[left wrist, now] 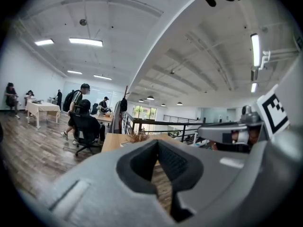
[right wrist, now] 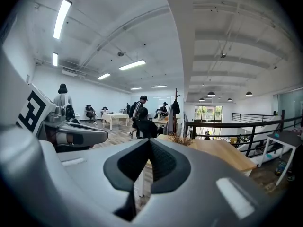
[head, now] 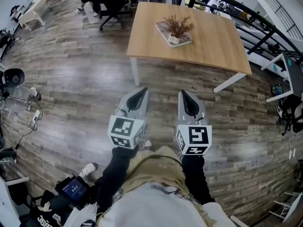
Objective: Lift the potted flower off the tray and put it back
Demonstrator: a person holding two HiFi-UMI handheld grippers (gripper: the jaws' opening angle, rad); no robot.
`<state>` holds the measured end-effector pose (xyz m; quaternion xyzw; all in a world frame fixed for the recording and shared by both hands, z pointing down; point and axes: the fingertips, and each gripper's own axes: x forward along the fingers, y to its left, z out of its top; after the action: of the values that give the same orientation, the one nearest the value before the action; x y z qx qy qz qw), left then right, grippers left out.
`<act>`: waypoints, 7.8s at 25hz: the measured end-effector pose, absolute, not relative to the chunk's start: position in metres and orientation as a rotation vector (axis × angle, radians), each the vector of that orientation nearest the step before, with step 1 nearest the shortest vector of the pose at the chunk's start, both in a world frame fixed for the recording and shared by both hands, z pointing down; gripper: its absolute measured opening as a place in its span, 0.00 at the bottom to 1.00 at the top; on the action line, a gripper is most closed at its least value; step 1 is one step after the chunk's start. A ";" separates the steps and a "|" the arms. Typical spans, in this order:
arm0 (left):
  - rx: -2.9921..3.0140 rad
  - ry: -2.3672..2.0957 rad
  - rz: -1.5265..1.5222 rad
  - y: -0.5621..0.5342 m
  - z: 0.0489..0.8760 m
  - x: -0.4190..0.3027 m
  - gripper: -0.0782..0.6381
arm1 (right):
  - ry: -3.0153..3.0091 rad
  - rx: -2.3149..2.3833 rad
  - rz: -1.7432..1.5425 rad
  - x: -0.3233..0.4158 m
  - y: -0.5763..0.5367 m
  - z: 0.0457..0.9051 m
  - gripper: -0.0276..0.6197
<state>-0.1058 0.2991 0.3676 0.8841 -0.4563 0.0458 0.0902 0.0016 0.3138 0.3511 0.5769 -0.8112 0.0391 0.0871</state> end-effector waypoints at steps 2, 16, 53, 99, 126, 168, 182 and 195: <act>2.621 -1.358 0.136 0.299 0.371 -0.107 0.11 | -2.411 1.707 0.116 0.000 0.314 0.354 0.05; 2.568 -1.392 0.165 0.214 0.394 -0.141 0.11 | -2.407 1.683 0.169 -0.028 0.219 0.381 0.05; 2.530 -1.379 0.339 -0.160 0.432 -0.027 0.11 | -2.438 1.620 0.330 0.078 -0.149 0.440 0.05; 2.463 -1.151 0.561 -0.215 0.642 -0.053 0.11 | -2.007 1.762 0.697 0.082 -0.285 0.746 0.74; 2.371 -1.233 0.588 -0.209 0.651 -0.079 0.11 | -2.004 1.741 0.690 0.088 -0.319 0.740 0.78; 2.594 -1.369 0.276 -0.229 0.387 -0.081 0.11 | -2.207 1.691 0.479 0.060 -0.237 0.418 0.78; 2.595 -1.389 0.280 -0.230 0.383 -0.082 0.11 | -2.220 1.683 0.469 0.060 -0.234 0.413 0.78; 2.591 -1.404 0.298 -0.234 0.383 -0.087 0.11 | -2.226 1.677 0.474 0.059 -0.236 0.414 0.78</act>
<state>-0.0866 -0.2336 0.3833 0.8713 -0.4720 0.1003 0.0896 0.0585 -0.2364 0.4143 0.5860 -0.7776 0.1656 0.1566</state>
